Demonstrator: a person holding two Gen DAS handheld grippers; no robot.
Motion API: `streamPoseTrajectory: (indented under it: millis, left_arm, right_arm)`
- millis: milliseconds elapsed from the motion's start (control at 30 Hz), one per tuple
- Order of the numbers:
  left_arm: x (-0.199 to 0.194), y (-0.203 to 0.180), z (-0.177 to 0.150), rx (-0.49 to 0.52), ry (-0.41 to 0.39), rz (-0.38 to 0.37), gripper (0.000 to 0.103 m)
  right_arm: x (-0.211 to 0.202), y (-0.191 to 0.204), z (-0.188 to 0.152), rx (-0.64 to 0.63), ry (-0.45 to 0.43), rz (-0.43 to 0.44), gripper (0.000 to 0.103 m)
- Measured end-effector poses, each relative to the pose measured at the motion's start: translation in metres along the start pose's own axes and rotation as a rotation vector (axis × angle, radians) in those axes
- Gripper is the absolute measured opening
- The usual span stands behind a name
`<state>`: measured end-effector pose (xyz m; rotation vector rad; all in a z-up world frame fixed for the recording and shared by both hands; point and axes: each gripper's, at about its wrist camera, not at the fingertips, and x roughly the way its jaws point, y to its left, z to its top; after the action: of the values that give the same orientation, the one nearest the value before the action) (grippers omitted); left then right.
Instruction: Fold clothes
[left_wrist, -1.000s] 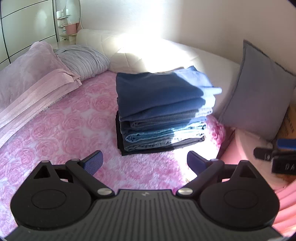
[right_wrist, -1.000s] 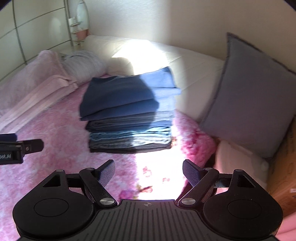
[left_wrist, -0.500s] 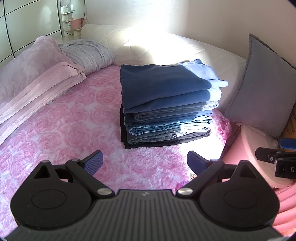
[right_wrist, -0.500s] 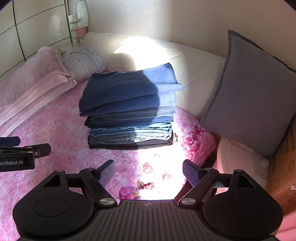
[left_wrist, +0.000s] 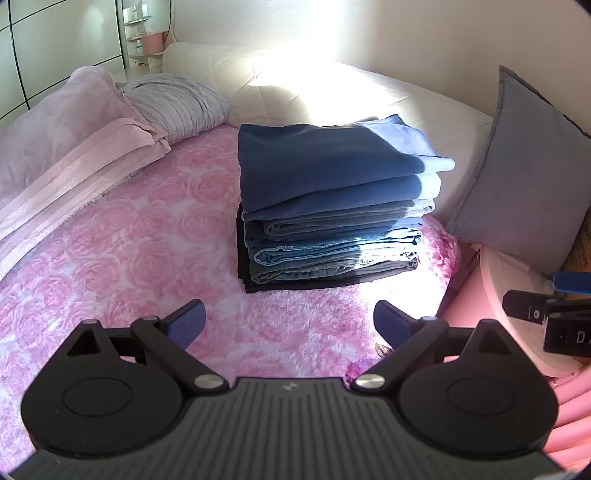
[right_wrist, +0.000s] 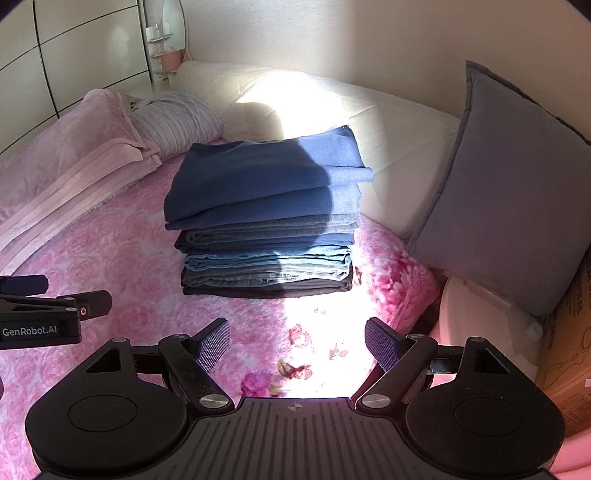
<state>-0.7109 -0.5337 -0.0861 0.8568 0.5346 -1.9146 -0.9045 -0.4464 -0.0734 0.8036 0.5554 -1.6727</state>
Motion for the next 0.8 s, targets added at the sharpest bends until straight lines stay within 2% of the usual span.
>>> streamPoseTrajectory:
  millis: [800]
  left_arm:
    - [0.0051,-0.0072,0.0029,0.007,-0.001,-0.006,0.096]
  right_arm:
    - [0.001,-0.0046,0.0033,-0.004,-0.003,0.006,0.083]
